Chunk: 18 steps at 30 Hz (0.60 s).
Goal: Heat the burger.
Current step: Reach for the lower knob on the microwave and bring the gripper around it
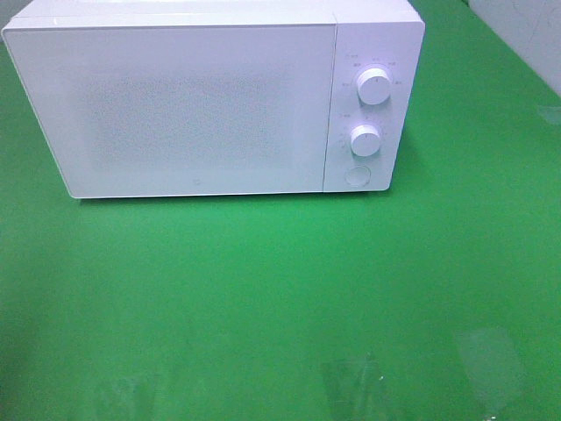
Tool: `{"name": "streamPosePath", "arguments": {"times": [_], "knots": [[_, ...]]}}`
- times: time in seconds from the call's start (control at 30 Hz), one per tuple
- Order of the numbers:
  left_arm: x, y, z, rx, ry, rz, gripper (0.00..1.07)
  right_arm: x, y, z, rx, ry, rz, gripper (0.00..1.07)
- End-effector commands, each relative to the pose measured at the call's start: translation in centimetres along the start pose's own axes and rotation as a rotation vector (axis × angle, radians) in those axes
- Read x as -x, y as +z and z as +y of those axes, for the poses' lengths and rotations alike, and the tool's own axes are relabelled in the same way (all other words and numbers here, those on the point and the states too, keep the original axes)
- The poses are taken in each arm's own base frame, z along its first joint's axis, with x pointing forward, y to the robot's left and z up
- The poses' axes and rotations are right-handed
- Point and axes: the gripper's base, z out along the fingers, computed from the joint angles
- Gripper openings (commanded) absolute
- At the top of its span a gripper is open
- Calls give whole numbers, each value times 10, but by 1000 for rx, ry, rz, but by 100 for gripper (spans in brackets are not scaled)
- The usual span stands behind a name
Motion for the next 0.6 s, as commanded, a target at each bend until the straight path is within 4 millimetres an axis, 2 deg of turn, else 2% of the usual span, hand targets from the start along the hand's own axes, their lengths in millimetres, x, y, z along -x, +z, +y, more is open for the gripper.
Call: {"name": "streamPosePath", "arguments": {"times": [0.03,0.23,0.27,0.6], "knots": [[-20,-1,1,21,9,-73,94,-1,-4,0,-1,2,-33,76],[-39,-7,0,28,19,-137,94,-1,-4,0,-1,2,-33,76],[-49,-7,0,24,19,-142,94,-1,-4,0,-1,2,-33,76],[-64,-26,-2,29,34,-290,94,-1,-4,0,-1,2,-33,76]]}}
